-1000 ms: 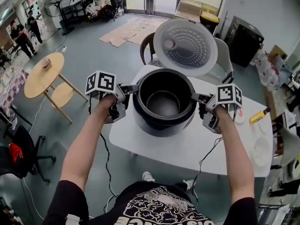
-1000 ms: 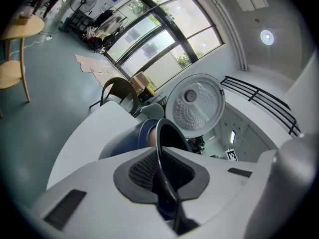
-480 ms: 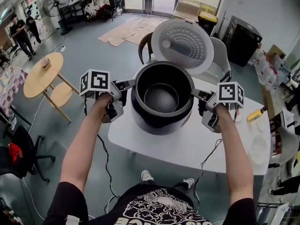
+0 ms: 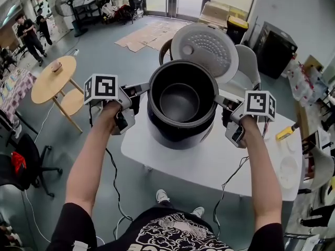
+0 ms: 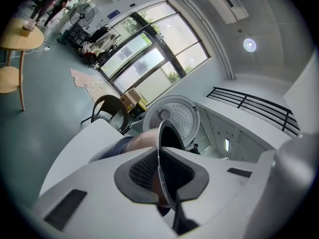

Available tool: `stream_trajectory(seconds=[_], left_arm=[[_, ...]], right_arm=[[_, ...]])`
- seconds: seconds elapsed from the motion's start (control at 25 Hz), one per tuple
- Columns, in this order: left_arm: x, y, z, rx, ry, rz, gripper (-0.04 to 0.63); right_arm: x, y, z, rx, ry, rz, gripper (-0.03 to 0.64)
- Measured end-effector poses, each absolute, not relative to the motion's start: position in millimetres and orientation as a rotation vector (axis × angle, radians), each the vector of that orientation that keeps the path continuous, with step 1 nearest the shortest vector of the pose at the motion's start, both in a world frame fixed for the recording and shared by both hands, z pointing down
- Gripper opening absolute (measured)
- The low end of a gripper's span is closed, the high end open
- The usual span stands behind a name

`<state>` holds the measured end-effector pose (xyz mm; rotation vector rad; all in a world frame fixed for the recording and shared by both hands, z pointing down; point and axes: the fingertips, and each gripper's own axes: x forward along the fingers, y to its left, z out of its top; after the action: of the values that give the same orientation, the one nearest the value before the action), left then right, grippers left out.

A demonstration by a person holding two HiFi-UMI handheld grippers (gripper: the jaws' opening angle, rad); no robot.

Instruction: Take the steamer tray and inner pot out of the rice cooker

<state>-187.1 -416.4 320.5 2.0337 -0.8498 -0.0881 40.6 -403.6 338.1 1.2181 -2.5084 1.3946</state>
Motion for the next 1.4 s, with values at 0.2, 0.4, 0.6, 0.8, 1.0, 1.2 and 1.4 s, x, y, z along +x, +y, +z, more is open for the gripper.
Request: stream_trajectory(seconds=[0.2, 0.4, 0.6, 0.8, 1.0, 1.2, 1.4], left_arm=[[-191, -402, 307, 2.05, -0.902, -0.135, 0.028], [-195, -379, 287, 2.07, -0.925, -0.179, 0.028], [-163, -341, 267, 2.095, -0.946, -0.206, 0.028], [-112, -307, 257, 2.119, -0.943, -0.209, 0.028], [-62, -292, 251, 2.138, -0.906, -0.21, 0.029], [-8, -283, 252, 2.146, -0.863, -0.196, 0.028], [53, -272, 260, 2.158, -0.809, -0.171, 0.028]], right_arm=[[37, -395, 325, 1.18, -2.566, 1.365, 0.048], [36, -381, 304, 1.148, -2.611, 1.294, 0.048], [67, -347, 285, 1.131, -2.644, 1.249, 0.048], [120, -313, 275, 1.136, -2.664, 1.228, 0.048], [170, -293, 271, 1.173, -2.665, 1.231, 0.048], [225, -276, 272, 1.228, -2.644, 1.244, 0.048], [285, -256, 280, 1.296, -2.618, 1.269, 0.048]])
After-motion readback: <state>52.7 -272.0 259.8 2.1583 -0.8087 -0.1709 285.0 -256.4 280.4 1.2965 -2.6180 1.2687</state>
